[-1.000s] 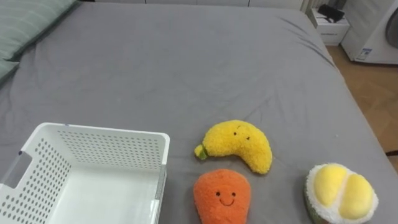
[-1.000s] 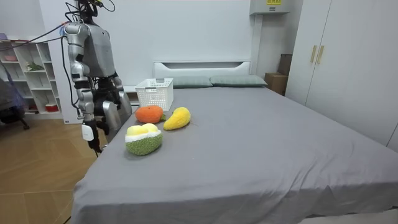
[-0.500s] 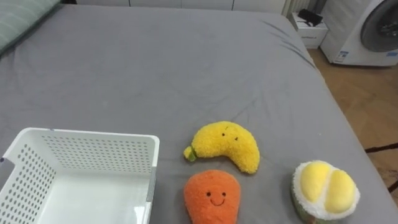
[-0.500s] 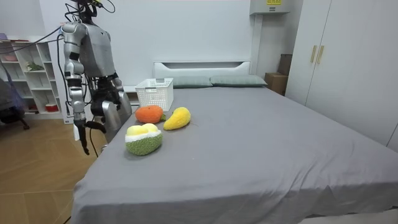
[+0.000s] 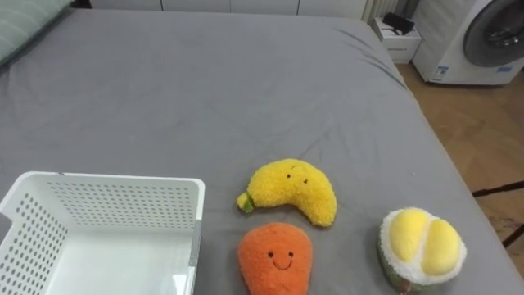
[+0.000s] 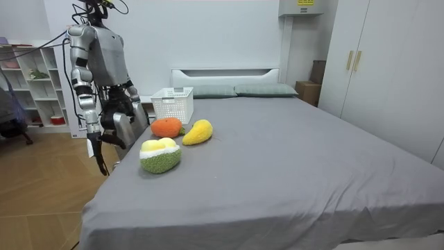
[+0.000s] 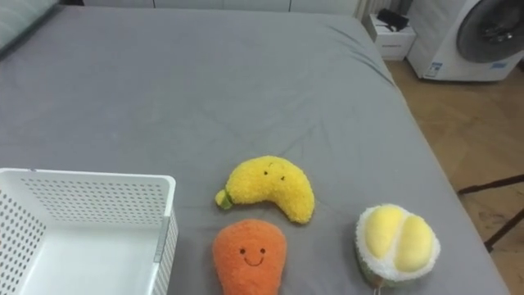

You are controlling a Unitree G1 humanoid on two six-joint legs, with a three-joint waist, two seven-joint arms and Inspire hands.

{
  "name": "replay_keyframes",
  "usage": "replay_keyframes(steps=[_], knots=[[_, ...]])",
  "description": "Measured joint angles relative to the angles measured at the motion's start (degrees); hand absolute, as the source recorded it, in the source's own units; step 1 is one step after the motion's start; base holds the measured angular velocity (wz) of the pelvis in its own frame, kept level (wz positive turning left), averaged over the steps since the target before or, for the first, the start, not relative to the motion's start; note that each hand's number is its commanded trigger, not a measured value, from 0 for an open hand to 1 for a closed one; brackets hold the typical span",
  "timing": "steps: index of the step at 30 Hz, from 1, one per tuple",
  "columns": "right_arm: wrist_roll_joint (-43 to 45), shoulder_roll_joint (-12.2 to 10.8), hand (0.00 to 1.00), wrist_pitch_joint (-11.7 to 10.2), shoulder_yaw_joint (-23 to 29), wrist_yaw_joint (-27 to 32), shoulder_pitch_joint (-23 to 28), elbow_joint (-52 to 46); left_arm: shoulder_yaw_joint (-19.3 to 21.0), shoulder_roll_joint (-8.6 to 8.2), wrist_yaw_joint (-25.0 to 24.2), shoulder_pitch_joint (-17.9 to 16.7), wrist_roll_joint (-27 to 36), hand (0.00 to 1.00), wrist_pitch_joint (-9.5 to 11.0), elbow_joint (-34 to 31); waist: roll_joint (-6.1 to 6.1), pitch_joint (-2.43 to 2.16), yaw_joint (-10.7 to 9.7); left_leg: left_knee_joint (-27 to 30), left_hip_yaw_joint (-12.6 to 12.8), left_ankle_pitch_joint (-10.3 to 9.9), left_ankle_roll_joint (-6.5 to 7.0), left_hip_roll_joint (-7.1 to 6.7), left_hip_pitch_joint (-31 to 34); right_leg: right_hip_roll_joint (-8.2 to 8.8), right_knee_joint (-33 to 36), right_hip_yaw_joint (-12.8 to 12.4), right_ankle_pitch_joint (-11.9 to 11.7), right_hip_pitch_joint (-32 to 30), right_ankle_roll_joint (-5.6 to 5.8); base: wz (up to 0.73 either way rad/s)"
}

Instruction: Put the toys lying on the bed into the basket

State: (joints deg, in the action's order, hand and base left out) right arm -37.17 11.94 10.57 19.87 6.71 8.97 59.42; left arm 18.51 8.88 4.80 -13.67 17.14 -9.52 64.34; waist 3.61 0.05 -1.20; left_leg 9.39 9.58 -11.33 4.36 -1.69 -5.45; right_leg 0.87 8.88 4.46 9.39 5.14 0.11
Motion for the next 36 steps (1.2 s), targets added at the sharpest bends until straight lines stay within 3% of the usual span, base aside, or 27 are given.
replay_keyframes(steps=[13,15,20,36], knots=[[1.81,1.58,0.0,-0.55,-0.12,2.42,-4.85,-6.95,-0.34,0.01,0.54,-1.43,-1.56,0.0,0.27,-0.09,1.01,-0.38,0.38,-0.16,0.04,0.04,-0.02,0.06,0.94,-0.01,0.97,0.12,-0.03,-1.2,-0.02,0.0],[1.81,1.81,0.0,-0.55,-0.87,2.55,-5.3,-8.81,-0.66,0.01,0.65,-1.54,-1.83,0.0,0.26,-0.01,0.82,-0.1,0.56,-0.21,0.28,0.03,-0.02,0.08,0.88,-0.03,0.99,-0.09,-0.05,-1.29,-0.03,-0.07],[1.78,1.83,0.0,-1.01,-3.02,3.23,-5.42,-14.84,-0.83,0.06,1.35,-1.61,-3.28,0.0,0.24,-0.09,0.52,-0.16,1.81,-0.23,0.75,0.03,-0.03,0.2,0.92,-0.1,0.97,-0.46,-0.22,-1.47,-0.07,-0.06],[9.63,1.81,0.0,-1.26,-7.17,2.46,-5.85,-17.79,-2.49,-0.25,1.37,-2.12,-3.27,0.0,-0.6,1.15,0.11,-0.2,1.99,0.09,-0.15,0.03,-0.03,0.18,1.97,-0.02,1.02,0.37,-0.26,-1.27,-0.11,0.03]])
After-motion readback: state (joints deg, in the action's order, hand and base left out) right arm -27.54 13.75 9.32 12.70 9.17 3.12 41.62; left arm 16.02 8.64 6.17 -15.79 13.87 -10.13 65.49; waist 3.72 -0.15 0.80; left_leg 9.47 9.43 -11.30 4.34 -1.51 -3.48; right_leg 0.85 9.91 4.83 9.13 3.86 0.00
